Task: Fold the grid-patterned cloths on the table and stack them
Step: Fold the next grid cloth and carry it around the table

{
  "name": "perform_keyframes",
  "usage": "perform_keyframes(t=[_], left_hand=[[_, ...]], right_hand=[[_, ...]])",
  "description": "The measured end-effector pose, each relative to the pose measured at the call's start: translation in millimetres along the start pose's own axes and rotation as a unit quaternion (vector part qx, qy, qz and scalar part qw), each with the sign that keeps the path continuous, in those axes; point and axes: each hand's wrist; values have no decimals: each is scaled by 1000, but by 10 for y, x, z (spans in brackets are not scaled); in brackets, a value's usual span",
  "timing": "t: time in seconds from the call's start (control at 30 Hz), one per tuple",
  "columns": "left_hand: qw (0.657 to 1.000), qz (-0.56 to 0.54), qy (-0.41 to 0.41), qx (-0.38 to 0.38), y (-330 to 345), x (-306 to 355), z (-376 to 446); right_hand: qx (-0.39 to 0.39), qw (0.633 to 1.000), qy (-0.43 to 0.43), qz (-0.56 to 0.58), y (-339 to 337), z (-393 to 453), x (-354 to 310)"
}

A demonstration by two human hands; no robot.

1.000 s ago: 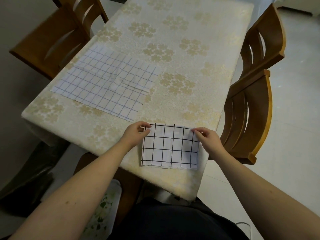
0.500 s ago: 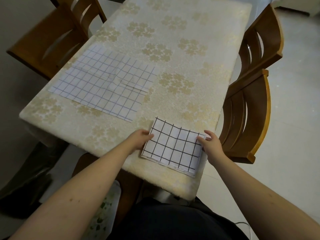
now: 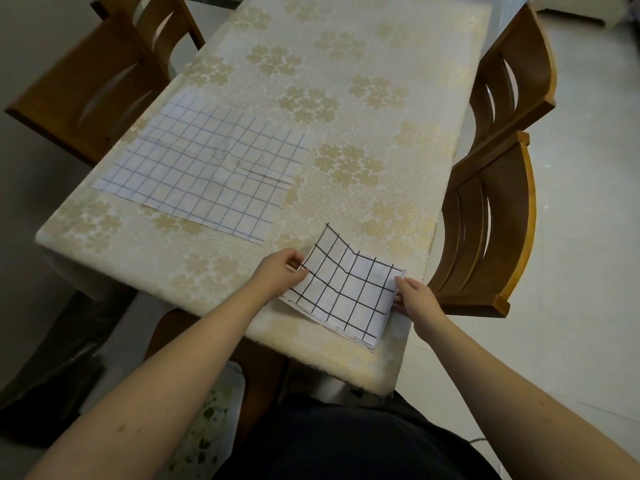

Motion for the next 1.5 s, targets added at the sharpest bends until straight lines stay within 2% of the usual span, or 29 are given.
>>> perform_keyframes(t=[0.1, 0.23, 0.33, 0.43, 0.53, 0.6, 0.7, 0.83, 1.0, 1.13, 1.23, 1.33, 1.5], left_hand=[[996, 66, 62, -10, 8, 196, -52], [991, 89, 91, -50, 199, 344, -68], [983, 84, 109, -120, 381, 382, -100], [977, 68, 91, -182, 533, 361, -135], [986, 50, 61, -144, 617, 263, -94], [992, 47, 42, -109, 658, 206, -62], [996, 53, 11, -73, 710, 148, -25], [995, 82, -52, -1, 808, 74, 62], [983, 113, -140, 36, 944, 92, 130], [957, 202, -204, 43, 1033, 174, 184], [952, 206, -222, 43, 1053, 207, 207], [963, 184, -191, 47, 1036, 214, 135], [992, 30, -118, 24, 1012, 188, -90]], right_hand=[[0, 997, 4, 80, 108, -58, -19], [-5, 989, 13, 148, 177, -82, 22], [-9, 984, 14, 176, 153, -79, 46], [5, 985, 8, 170, 73, -61, 8], [34, 986, 21, 165, -32, 28, -47], [60, 992, 13, 109, -110, 97, -43], [92, 993, -36, -67, -201, 116, -38], [49, 971, -86, -219, -254, 217, -164], [-59, 915, -112, -384, -226, 514, -371], [-106, 852, -101, -503, -168, 685, -508], [-125, 827, -111, -536, -155, 769, -564], [-138, 831, -102, -529, -145, 805, -620], [-205, 822, -101, -521, -251, 790, -700]])
Point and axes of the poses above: each hand's wrist, its own z-axis towards the middle knuckle, its own y-axis out of the palm, x = y × z, and after that the axes turned 15 degrees about -x, right-handed
